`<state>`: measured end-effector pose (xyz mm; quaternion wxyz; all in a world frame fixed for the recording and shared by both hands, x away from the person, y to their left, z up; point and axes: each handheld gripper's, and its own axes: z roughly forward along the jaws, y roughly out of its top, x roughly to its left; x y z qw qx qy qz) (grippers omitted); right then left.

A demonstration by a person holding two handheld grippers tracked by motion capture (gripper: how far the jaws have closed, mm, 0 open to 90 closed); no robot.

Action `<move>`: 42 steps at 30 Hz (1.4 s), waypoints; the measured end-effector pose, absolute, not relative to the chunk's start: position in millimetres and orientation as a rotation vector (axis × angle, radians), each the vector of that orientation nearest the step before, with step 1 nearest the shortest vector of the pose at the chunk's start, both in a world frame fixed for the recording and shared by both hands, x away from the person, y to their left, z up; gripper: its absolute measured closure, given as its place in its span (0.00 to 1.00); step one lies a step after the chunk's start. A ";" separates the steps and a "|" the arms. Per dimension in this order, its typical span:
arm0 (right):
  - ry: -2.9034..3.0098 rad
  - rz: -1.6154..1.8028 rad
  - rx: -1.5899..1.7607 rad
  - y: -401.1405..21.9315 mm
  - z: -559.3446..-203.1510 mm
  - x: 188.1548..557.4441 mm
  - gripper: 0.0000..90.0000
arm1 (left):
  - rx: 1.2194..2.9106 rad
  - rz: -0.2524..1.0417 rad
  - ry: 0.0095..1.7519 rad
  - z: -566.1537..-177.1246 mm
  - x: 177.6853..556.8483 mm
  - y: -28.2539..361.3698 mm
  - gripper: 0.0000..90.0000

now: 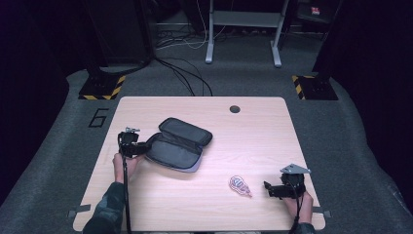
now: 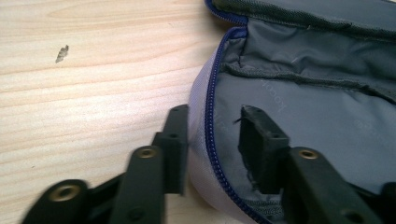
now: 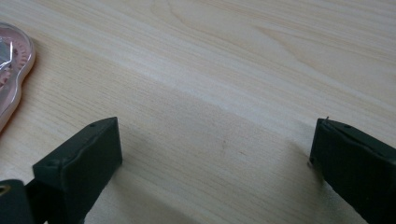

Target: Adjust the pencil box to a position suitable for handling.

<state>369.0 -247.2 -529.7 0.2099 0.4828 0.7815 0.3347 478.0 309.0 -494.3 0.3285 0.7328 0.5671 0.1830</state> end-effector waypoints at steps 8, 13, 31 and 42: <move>2.171 0.934 1.347 -246.8 -529.6 368.8 0.02 | 1.916 0.462 1.507 -493.8 471.9 306.5 0.83; 2.171 0.934 1.348 -246.8 -529.6 368.8 0.02 | 1.925 0.473 1.522 -496.4 466.0 296.3 0.84; 2.171 0.934 1.346 -246.8 -529.6 368.5 0.02 | 1.906 0.360 1.465 -497.6 449.4 259.2 0.79; 2.172 0.935 1.347 -246.8 -529.6 368.7 0.02 | 1.923 0.342 1.420 -499.3 444.8 233.1 0.81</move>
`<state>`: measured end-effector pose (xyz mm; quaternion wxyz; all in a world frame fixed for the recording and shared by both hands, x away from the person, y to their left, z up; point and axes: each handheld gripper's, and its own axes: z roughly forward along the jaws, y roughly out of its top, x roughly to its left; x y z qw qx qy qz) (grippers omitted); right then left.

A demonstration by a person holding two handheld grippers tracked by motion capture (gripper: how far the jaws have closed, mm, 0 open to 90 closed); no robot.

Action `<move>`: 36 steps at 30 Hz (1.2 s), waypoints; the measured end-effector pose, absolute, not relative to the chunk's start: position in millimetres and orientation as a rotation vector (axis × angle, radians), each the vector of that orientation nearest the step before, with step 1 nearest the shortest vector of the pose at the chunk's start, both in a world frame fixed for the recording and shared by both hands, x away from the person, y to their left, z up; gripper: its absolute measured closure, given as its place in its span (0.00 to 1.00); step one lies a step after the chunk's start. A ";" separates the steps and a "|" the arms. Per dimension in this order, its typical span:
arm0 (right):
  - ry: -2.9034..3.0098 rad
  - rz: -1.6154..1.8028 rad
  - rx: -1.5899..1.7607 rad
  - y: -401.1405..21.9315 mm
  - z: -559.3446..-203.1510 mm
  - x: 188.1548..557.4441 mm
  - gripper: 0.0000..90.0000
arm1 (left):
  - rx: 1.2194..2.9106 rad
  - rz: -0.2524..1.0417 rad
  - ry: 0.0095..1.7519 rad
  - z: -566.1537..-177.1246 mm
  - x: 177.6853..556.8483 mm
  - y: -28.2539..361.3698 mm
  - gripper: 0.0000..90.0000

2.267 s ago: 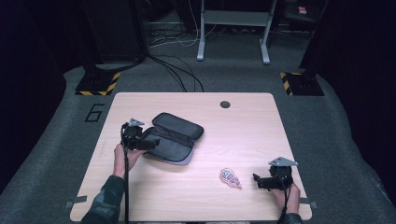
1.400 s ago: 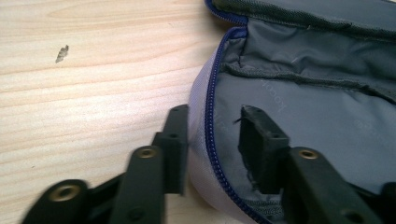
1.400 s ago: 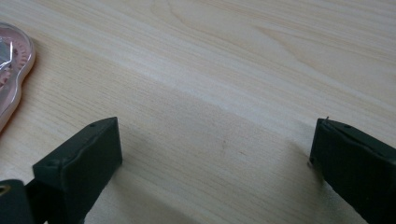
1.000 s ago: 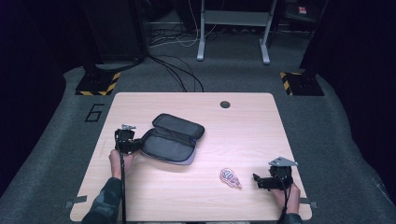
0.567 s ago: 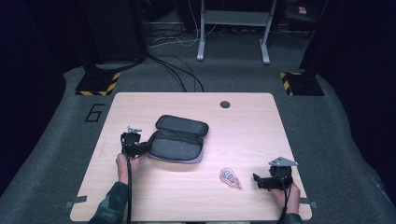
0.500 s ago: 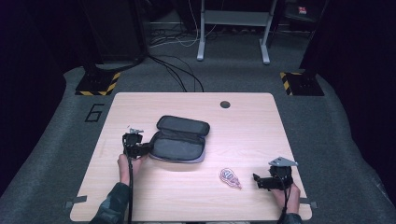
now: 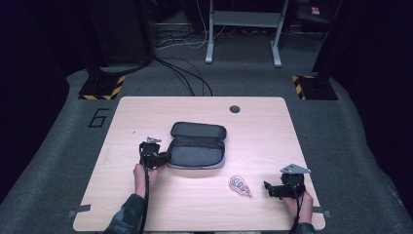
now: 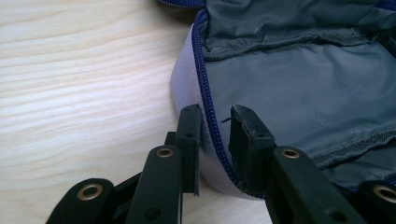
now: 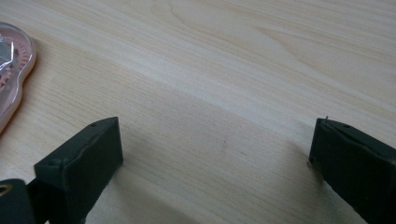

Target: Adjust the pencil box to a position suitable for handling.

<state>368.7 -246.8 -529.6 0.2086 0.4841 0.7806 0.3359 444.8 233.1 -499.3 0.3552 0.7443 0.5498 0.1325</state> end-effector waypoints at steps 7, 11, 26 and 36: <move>2.171 0.935 1.348 -246.7 -529.6 368.7 0.02 | 1.892 0.353 1.422 -501.2 441.6 213.8 0.80; 2.171 0.936 1.348 -246.8 -529.6 368.8 0.02 | 1.900 0.337 1.409 -500.5 441.8 207.8 0.80; 2.169 0.936 1.349 -246.8 -529.5 368.6 0.03 | 1.908 0.315 1.345 -489.3 435.4 200.2 0.40; 2.169 0.936 1.349 -246.9 -529.5 368.6 0.03 | 1.959 0.343 1.325 -481.6 418.5 221.8 0.17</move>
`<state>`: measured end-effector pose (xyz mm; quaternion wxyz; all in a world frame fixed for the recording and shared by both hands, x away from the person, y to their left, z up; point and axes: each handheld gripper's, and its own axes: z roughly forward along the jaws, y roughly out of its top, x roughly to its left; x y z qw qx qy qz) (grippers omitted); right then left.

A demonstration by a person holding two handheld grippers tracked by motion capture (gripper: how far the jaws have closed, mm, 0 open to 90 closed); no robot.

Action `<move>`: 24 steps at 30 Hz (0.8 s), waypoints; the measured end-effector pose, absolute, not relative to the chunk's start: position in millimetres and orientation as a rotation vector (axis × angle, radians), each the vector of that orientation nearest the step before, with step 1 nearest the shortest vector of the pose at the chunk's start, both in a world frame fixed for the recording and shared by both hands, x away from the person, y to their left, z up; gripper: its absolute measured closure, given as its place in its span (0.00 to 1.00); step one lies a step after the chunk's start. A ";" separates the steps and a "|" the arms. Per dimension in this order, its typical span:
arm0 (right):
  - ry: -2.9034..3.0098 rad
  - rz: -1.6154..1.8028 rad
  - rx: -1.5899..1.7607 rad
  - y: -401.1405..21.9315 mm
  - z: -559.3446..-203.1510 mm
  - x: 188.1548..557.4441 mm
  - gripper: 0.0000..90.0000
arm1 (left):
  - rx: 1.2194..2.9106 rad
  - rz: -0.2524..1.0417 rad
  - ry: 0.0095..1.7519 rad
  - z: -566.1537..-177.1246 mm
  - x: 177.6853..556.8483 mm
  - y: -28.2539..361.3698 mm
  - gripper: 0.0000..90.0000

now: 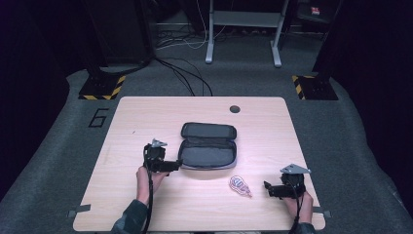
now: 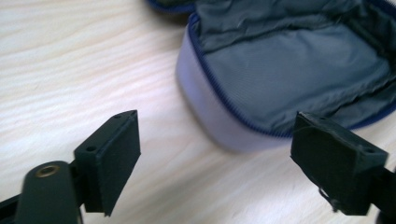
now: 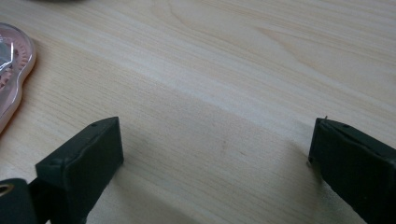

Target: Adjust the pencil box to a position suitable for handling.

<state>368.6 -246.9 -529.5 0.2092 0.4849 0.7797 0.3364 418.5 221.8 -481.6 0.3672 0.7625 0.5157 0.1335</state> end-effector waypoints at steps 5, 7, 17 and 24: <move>2.164 0.934 1.351 -247.3 -529.4 368.4 0.04 | 1.985 0.363 1.323 -487.0 403.9 243.3 0.11; 2.164 0.934 1.350 -247.3 -529.4 368.5 0.04 | 1.999 0.373 1.330 -489.2 398.1 250.0 0.08; 2.169 0.931 1.357 -246.8 -529.1 368.7 0.04 | 1.975 0.437 1.367 -514.4 369.3 267.7 0.00; 2.167 0.930 1.359 -246.7 -529.1 368.7 0.04 | 2.050 0.517 1.370 -524.7 366.0 262.0 0.00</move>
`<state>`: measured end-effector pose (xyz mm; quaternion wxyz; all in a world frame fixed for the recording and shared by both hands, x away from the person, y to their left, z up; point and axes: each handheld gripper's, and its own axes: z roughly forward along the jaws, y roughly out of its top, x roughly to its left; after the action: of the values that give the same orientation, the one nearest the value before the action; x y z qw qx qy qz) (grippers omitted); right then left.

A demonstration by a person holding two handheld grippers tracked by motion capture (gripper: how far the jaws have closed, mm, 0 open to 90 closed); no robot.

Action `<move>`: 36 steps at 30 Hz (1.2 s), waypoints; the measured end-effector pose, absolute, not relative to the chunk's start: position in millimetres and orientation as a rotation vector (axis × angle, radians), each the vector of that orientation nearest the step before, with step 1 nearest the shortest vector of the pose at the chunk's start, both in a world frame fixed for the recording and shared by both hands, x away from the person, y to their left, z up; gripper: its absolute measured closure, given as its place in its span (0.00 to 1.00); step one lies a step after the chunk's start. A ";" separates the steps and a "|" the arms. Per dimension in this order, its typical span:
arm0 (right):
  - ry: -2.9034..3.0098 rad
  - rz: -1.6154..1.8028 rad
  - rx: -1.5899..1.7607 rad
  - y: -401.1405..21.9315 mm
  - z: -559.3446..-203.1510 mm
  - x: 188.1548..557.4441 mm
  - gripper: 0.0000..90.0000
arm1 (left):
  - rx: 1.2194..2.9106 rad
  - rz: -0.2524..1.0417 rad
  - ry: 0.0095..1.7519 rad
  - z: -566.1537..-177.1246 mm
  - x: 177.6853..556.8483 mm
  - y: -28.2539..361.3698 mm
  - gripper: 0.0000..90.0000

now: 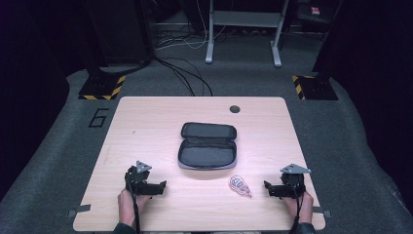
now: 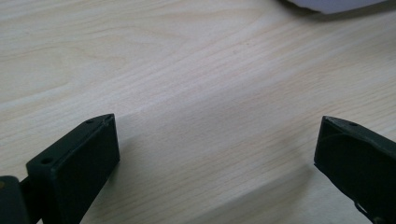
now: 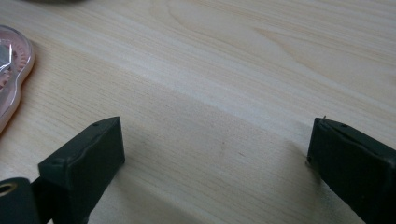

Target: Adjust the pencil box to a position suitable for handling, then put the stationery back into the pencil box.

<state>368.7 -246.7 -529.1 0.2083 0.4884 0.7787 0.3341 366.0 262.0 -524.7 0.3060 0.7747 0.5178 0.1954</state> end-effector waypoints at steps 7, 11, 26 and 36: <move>2.175 0.955 1.363 -249.8 -527.0 369.0 0.04 | 2.029 0.563 1.361 -528.4 363.9 262.2 0.00; 2.136 1.014 1.385 -249.4 -514.8 359.8 0.05 | 1.992 0.587 1.355 -531.5 359.7 263.1 0.00; 2.216 1.094 1.256 -207.7 -486.1 340.4 0.04 | 2.036 0.569 1.323 -529.9 359.3 264.5 0.00; 2.309 1.114 1.195 -177.4 -488.2 338.7 0.00 | 2.036 0.567 1.325 -529.9 359.1 264.4 0.00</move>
<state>338.7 -177.4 -488.2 0.1560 0.4173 0.8063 0.3890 359.1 264.4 -529.9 0.3177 0.7739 0.5036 0.2155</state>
